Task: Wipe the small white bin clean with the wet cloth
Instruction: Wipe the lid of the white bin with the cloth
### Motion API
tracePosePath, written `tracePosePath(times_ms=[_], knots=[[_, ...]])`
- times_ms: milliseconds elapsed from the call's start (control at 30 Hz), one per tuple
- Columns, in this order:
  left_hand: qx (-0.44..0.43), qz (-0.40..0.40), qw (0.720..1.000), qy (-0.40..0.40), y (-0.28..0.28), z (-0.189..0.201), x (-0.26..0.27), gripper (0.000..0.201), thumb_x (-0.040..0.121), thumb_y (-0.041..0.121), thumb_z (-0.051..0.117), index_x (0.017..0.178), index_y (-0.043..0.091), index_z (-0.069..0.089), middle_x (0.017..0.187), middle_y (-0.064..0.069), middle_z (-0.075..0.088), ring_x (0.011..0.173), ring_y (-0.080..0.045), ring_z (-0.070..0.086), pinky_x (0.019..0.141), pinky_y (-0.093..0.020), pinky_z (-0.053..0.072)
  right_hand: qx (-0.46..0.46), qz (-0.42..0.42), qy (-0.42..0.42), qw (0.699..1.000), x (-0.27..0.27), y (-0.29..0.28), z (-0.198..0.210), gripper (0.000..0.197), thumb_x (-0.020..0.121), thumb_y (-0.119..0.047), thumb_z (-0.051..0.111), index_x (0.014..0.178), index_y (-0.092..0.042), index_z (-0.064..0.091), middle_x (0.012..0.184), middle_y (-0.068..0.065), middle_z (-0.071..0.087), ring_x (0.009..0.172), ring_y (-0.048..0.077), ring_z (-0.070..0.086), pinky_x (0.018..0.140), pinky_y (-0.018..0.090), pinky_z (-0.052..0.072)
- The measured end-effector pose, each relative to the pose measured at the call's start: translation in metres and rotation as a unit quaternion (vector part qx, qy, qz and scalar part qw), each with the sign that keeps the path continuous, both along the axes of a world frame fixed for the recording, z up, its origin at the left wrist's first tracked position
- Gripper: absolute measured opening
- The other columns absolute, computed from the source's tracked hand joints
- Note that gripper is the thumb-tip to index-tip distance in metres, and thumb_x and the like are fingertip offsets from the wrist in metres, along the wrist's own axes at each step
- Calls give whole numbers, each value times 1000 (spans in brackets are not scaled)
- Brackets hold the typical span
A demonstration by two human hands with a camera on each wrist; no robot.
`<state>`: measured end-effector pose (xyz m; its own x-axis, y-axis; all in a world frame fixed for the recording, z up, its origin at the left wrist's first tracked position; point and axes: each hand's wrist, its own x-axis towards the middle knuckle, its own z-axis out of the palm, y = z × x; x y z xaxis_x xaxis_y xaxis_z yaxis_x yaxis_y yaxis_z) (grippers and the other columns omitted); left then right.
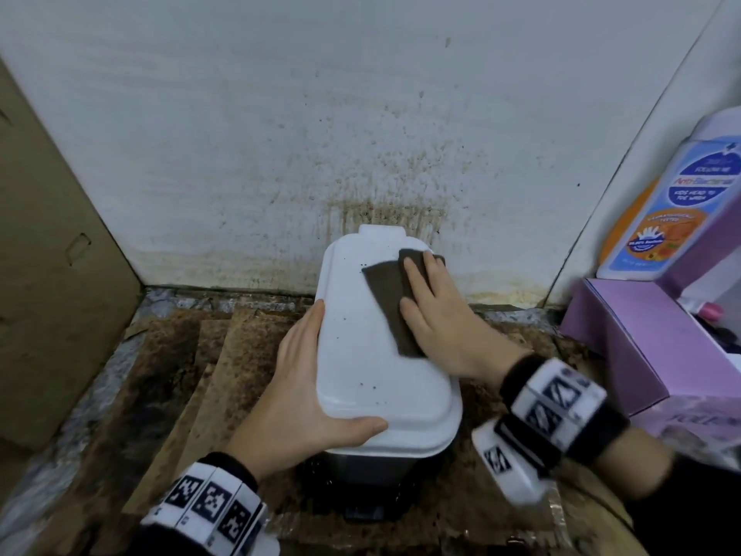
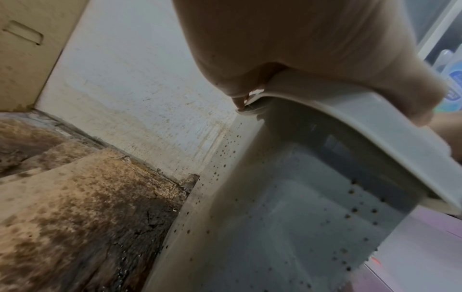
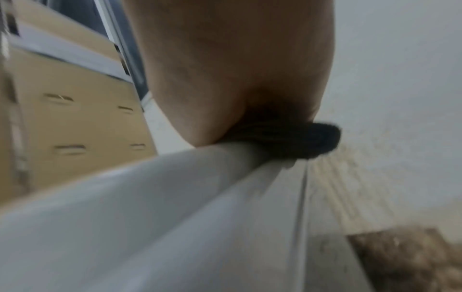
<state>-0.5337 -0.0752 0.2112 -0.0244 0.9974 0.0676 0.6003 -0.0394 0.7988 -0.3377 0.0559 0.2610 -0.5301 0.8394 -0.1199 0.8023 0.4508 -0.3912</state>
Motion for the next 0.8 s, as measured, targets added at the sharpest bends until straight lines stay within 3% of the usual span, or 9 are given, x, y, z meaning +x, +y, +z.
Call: tracePosePath(times_ms=[167, 267, 367, 500, 667, 733, 767, 800], knots=[[-3, 2, 1000, -13, 1, 2, -1, 146, 52, 75, 84, 159, 41, -8, 164, 30, -5, 153, 3, -5, 124, -42, 17, -35, 5, -13, 999, -20, 69, 8, 65, 113, -37, 23, 165, -12, -7, 173, 12, -13, 160, 25, -12, 128, 37, -3], [1, 2, 1000, -14, 2, 2, -2, 145, 51, 74, 84, 160, 40, -5, 164, 28, -1, 153, 1, -2, 125, -44, 18, -24, 9, -11, 1000, -25, 82, 10, 64, 113, -35, 24, 165, -10, -4, 173, 12, -6, 160, 23, -5, 126, 32, -1], [6, 0, 1000, -6, 2, 1, -3, 144, 52, 76, 83, 160, 39, -5, 164, 28, 0, 153, 1, -2, 124, -43, 18, -17, 4, 0, 1000, -22, 76, 8, 64, 113, -36, 24, 165, -11, -3, 173, 12, -8, 160, 24, -6, 127, 34, -1], [9, -4, 1000, -3, 1, 1, -2, 143, 52, 75, 83, 159, 42, -5, 162, 32, -1, 152, 3, -3, 122, -38, 16, -8, -3, 14, 1000, -14, 39, 5, 63, 113, -34, 23, 165, -11, -5, 173, 9, -15, 160, 26, -14, 128, 38, -5], [2, 1, 1000, 2, -1, 1, -1, 145, 52, 76, 83, 159, 40, -7, 162, 32, -4, 152, 4, -5, 123, -36, 14, 2, 39, 13, 999, 10, -34, 7, 60, 114, -31, 20, 164, -12, -7, 167, -2, -26, 154, 14, -27, 121, 27, -19], [5, 2, 1000, 5, -1, 1, 0, 145, 52, 75, 83, 160, 39, -7, 162, 31, -3, 152, 5, -5, 123, -36, 14, 82, 68, 24, 994, 21, -67, -1, 58, 114, -27, 20, 164, -5, -1, 167, -1, -26, 153, 15, -28, 129, 40, -6], [7, 2, 1000, 4, -2, 1, 1, 145, 52, 75, 83, 160, 39, -6, 163, 31, -3, 152, 5, -5, 123, -36, 15, 103, 73, 22, 992, 25, -81, -5, 59, 114, -28, 20, 164, -5, 0, 167, 1, -31, 154, 18, -30, 131, 43, 2], [10, 3, 1000, 2, -1, 1, 1, 144, 53, 75, 83, 160, 39, -6, 163, 30, -2, 152, 4, -4, 122, -36, 16, 82, 61, 22, 995, 28, -94, -7, 61, 114, -33, 19, 164, -12, -7, 164, -4, -39, 152, 14, -35, 131, 40, 2]])
